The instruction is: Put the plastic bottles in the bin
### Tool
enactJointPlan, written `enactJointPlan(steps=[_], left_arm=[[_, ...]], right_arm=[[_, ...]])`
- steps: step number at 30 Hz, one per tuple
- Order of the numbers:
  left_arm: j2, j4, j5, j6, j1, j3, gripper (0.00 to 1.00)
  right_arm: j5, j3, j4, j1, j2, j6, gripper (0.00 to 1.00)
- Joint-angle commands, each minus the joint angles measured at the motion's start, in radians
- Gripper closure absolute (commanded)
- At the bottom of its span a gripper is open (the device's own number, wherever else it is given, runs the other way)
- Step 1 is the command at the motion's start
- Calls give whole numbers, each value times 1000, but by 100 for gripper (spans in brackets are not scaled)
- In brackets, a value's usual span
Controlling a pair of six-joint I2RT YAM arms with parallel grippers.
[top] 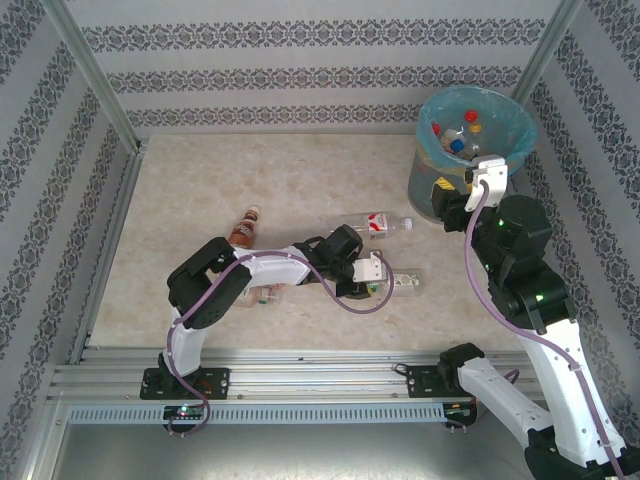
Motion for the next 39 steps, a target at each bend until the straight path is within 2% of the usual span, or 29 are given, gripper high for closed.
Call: enactJointPlan(steps=[1,6,10,11,13,14,18,21,24,29,34,39], left_arm=[[-90,-10,41,1,-4,-36,67],[-275,197,101,-145,49,-168,68],[-431,356,122,-244,102,-251,72],[-469,397,119,-259,114,-271,75],[-538,493,89,-283,131,-310,96],[-571,555,48,-299,139,-332,100],[-654,673,-45,-320,158,-359,100],[-688,678,-58,-313,162,-340,100],[-710,690,-49,-311,162,-334,100],[-738,733,-71,-333,162,-358,100],[-758,724,-76,-337,162,-361,100],[-769,711,-74,-326,162,-357,100]], right_arm=[[-12,22,13,8,-9,27,51],[-59,32,35,8,-10,39,51],[-232,21,100,8,-5,45,50],[-271,21,118,7,2,61,47],[-337,27,146,9,22,106,40],[-372,33,162,8,35,133,37],[-527,96,181,7,116,259,28],[-654,180,161,7,194,348,21],[-715,241,157,7,249,434,15],[-712,273,103,11,282,452,17],[-783,272,104,25,306,481,22],[-787,305,63,63,332,457,32]])
